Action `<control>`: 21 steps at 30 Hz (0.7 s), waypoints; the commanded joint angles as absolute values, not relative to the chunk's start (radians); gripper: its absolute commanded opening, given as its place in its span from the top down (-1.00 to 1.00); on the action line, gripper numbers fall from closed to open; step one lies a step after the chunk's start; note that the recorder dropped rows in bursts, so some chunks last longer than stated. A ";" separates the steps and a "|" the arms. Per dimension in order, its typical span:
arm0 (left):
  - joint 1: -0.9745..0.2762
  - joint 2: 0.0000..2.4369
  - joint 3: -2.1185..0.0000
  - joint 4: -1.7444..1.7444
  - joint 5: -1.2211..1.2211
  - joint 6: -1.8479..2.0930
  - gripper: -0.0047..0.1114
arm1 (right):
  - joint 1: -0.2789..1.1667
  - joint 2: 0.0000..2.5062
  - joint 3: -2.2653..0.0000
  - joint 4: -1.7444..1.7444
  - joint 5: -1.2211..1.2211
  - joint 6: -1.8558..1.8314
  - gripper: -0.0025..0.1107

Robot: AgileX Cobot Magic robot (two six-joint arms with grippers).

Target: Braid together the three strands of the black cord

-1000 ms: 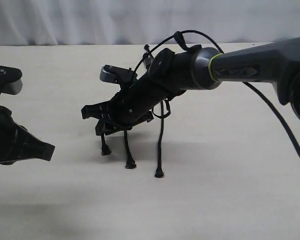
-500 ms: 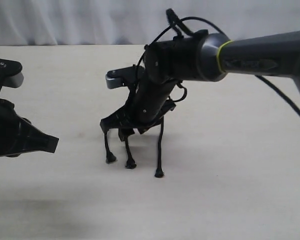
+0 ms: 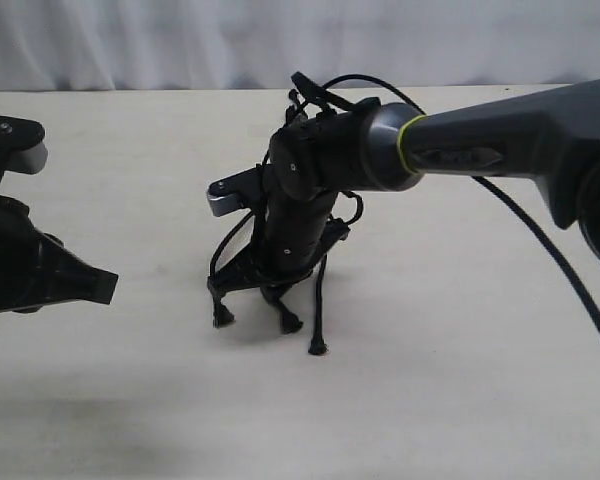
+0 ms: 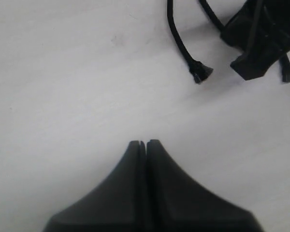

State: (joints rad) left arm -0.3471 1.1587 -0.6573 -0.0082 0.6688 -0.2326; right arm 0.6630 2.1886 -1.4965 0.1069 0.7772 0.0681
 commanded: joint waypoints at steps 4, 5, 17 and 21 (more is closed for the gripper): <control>-0.350 1.161 -0.667 -0.020 0.671 -0.237 0.92 | 0.556 2.061 -1.488 0.085 0.876 0.037 0.88; -0.350 1.161 -0.667 -0.020 0.676 -0.237 0.92 | 0.533 2.056 -1.488 0.085 0.899 0.028 0.88; -0.350 1.208 -0.670 -0.020 0.686 -0.223 0.92 | 0.303 2.056 -1.321 0.151 0.890 0.014 0.86; -0.369 1.278 -0.704 -0.109 0.666 -0.149 0.92 | 0.293 2.056 -1.298 0.222 0.893 -0.046 0.47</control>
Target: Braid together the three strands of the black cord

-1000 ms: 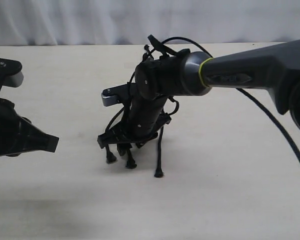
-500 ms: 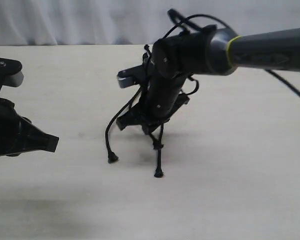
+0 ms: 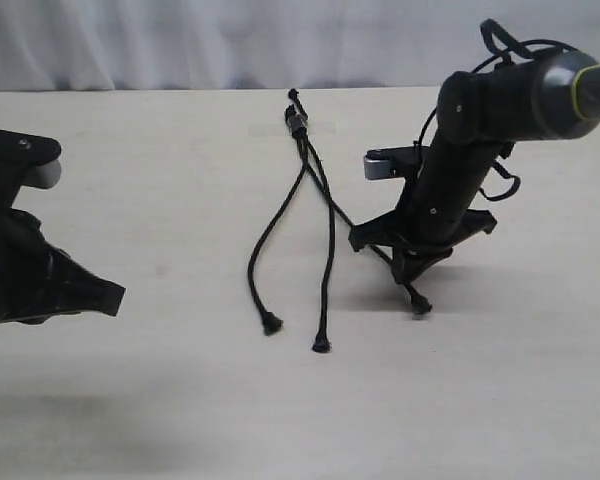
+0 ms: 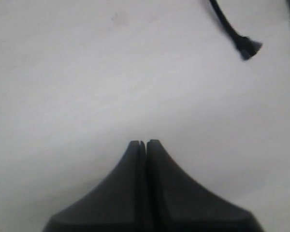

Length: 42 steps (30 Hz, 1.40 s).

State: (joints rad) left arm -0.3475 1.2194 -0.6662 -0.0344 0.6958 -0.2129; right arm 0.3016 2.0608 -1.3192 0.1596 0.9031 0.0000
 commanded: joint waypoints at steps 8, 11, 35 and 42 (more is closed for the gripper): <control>-0.502 1.523 -0.915 -0.088 0.655 -0.148 0.92 | 0.249 1.923 -1.298 0.247 0.898 -0.046 -0.11; -0.548 1.645 -1.031 -0.088 0.664 -0.148 0.92 | 0.178 1.850 -1.298 0.247 0.917 -0.030 -0.10; -0.653 2.295 -1.688 -0.063 0.928 -0.109 0.16 | 0.021 1.533 -0.904 0.270 0.725 0.026 -0.10; -0.653 2.286 -1.688 -0.063 0.936 -0.109 0.86 | 0.021 1.533 -0.904 0.273 0.729 0.011 -0.10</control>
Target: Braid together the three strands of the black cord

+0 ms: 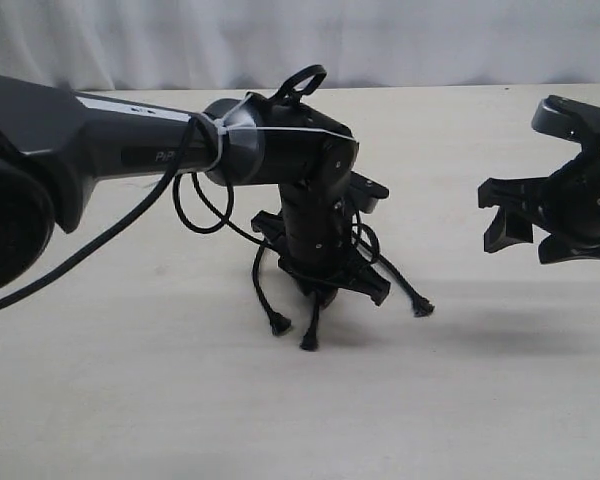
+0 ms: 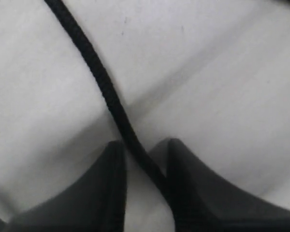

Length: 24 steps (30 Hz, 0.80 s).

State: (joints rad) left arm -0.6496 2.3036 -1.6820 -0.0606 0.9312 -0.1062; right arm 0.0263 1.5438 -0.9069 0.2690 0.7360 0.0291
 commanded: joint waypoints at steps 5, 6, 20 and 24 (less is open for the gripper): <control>-0.648 2.189 -1.688 -0.018 0.942 -0.091 0.92 | 0.021 1.533 -0.904 0.273 0.725 0.007 -0.10; -0.643 2.169 -1.688 0.018 0.958 -0.089 0.92 | 0.021 1.533 -0.904 0.273 0.725 0.007 -0.10; -0.454 2.175 -1.686 0.124 1.061 -0.097 0.92 | 0.026 1.533 -0.904 0.312 0.730 -0.006 -0.10; -0.448 2.290 -1.686 0.104 1.054 -0.111 0.92 | 0.026 1.533 -0.904 0.329 0.730 -0.015 -0.10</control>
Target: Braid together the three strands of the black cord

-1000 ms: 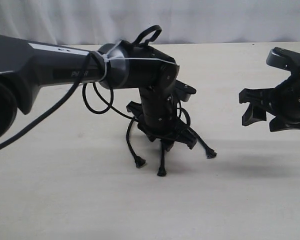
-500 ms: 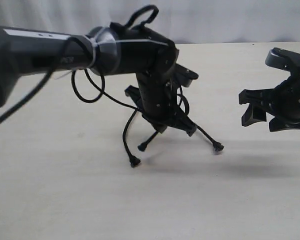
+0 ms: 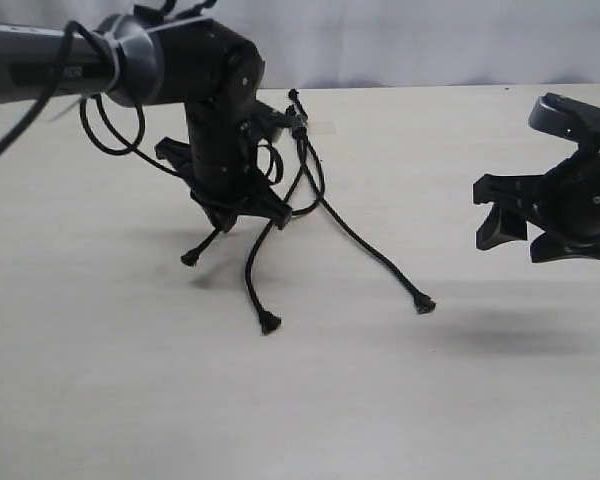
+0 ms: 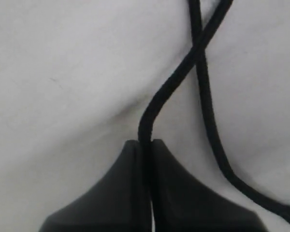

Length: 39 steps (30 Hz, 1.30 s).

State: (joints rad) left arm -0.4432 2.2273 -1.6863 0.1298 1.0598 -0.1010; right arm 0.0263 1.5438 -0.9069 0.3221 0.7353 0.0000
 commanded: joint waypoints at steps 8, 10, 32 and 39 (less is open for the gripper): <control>-0.519 2.334 -1.688 -0.239 1.015 -0.045 0.92 | 0.026 1.533 -0.904 0.332 0.709 -0.043 -0.10; -0.534 2.334 -1.688 -0.314 0.993 -0.023 0.92 | 0.026 1.533 -0.904 0.360 0.709 -0.077 -0.10; -0.329 1.975 -1.686 -0.220 1.191 0.055 0.15 | 0.356 1.693 -0.951 0.392 0.666 -0.261 -0.10; -0.361 1.806 -1.472 -0.225 0.999 0.019 0.16 | 0.468 1.876 -1.151 0.128 0.742 -0.089 -0.10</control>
State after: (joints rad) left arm -0.3394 1.8705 -1.5645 -0.2168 1.0930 0.0467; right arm 0.4414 1.8206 -1.0860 0.2201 0.7025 -0.1434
